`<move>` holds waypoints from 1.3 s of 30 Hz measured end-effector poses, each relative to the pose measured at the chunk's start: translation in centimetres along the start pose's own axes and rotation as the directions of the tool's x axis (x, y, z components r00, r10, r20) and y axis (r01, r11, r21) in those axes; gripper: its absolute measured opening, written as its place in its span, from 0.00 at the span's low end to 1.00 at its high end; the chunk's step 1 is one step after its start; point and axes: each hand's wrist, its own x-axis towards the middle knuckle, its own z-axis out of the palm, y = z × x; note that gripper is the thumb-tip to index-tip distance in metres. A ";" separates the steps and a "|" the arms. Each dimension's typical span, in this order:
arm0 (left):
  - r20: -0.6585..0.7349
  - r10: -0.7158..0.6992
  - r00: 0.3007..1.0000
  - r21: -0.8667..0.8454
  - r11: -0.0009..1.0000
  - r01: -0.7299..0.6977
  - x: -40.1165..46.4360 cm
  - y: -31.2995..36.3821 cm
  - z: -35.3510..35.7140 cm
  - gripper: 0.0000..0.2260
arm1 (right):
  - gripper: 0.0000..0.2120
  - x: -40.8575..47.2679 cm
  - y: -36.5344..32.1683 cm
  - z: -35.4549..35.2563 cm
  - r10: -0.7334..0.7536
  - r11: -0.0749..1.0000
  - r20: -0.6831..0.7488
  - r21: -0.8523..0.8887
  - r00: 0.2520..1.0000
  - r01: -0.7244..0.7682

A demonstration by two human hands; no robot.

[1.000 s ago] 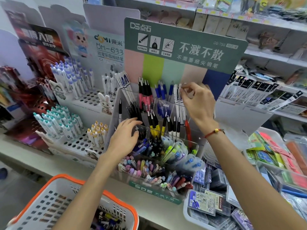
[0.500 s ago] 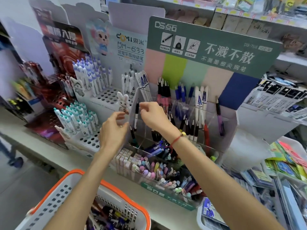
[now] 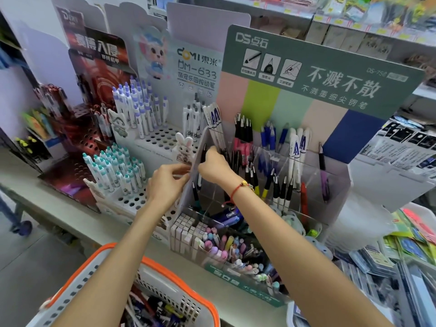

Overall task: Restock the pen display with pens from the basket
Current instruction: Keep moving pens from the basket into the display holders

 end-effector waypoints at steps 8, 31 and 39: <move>-0.109 -0.026 0.994 -0.042 0.999 0.021 -1.4 0.3 0.8 0.10 | 0.10 -0.3 1.8 1.0 -0.205 0.978 -0.190 0.001 0.960 0.209; 0.272 0.471 0.839 0.035 0.866 -0.498 -6.7 11.9 8.1 0.15 | 0.14 -11.6 15.1 -9.5 -0.260 0.885 -0.778 0.045 0.572 0.464; 0.329 0.557 0.762 0.204 0.746 -0.634 -7.2 9.0 9.0 0.15 | 0.18 -10.8 17.8 -8.2 -0.406 0.897 -0.638 -0.143 0.654 0.418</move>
